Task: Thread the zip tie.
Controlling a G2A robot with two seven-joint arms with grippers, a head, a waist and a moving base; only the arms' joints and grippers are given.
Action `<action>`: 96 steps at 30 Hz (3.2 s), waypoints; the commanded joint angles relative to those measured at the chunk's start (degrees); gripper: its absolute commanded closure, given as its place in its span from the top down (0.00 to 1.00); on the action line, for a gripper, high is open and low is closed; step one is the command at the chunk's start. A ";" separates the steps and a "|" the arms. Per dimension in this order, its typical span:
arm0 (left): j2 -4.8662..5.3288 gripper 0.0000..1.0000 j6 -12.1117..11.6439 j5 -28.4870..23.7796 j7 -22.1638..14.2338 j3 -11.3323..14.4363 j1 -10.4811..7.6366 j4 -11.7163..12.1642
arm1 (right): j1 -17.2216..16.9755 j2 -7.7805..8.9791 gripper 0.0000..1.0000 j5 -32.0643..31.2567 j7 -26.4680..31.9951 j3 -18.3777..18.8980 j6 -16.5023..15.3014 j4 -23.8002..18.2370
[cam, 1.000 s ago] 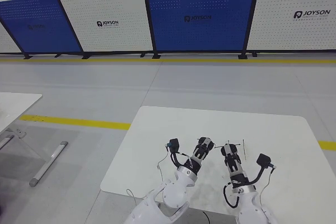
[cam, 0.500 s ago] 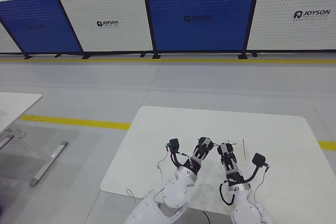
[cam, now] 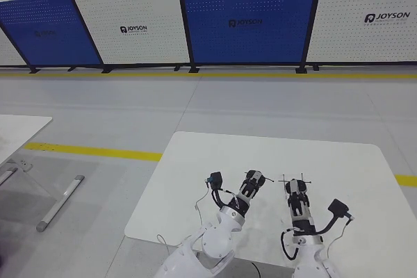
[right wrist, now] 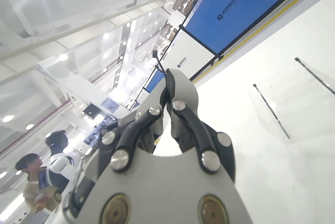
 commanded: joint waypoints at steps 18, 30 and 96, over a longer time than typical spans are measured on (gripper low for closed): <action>0.00 0.00 0.00 0.00 0.00 0.00 0.00 0.00 | -0.03 -0.24 0.00 -1.02 2.01 -0.11 0.44 -0.03; 0.00 0.00 0.00 0.00 0.00 0.00 0.00 0.00 | 0.41 -0.60 0.00 -1.98 0.32 -0.23 1.07 0.36; 0.00 0.00 0.00 0.00 0.00 0.00 0.00 0.00 | 2.29 -3.27 0.00 7.49 2.63 -1.85 0.04 3.58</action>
